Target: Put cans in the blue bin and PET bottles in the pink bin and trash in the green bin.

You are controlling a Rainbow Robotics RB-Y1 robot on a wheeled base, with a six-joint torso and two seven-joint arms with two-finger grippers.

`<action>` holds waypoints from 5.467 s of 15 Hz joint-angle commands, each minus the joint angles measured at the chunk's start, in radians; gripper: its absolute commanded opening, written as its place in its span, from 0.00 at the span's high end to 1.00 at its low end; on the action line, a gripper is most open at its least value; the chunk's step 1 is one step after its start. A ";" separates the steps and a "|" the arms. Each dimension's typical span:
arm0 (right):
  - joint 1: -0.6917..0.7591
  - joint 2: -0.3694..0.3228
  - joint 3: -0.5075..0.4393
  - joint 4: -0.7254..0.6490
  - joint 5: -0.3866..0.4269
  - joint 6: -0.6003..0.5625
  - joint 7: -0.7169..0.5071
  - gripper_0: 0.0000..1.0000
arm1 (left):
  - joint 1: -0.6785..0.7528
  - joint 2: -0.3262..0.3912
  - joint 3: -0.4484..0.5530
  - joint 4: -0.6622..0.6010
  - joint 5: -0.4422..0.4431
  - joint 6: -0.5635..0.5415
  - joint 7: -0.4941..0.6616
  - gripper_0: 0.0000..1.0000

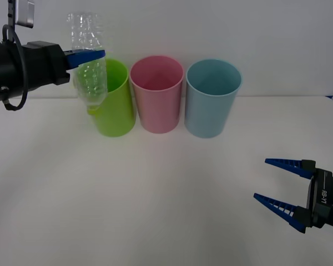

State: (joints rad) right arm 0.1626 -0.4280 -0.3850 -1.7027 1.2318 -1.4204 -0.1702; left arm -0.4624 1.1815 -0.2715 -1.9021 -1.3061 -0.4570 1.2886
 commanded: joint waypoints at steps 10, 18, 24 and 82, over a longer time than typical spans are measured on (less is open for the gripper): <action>0.000 0.000 0.000 0.000 0.000 0.000 0.000 0.02 | -0.556 -0.218 -0.423 0.434 0.094 0.239 -0.175 1.00; 0.000 0.000 0.000 0.000 0.000 0.000 0.000 0.02 | -0.624 -0.411 -0.430 0.650 -0.105 0.219 -0.201 1.00; 0.000 0.000 0.000 0.000 0.000 0.000 0.000 0.02 | -0.671 -0.464 -0.477 0.735 -0.131 0.219 -0.209 1.00; 0.000 0.000 0.000 0.000 0.000 0.000 0.000 0.02 | 1.044 -0.611 0.758 -0.379 -0.165 -0.701 -0.403 0.00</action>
State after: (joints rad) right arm 0.1626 -0.4280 -0.3850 -1.7027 1.2318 -1.4205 -0.1703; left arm 0.5749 0.5967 0.4838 -2.2715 -1.4474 -1.1507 0.8898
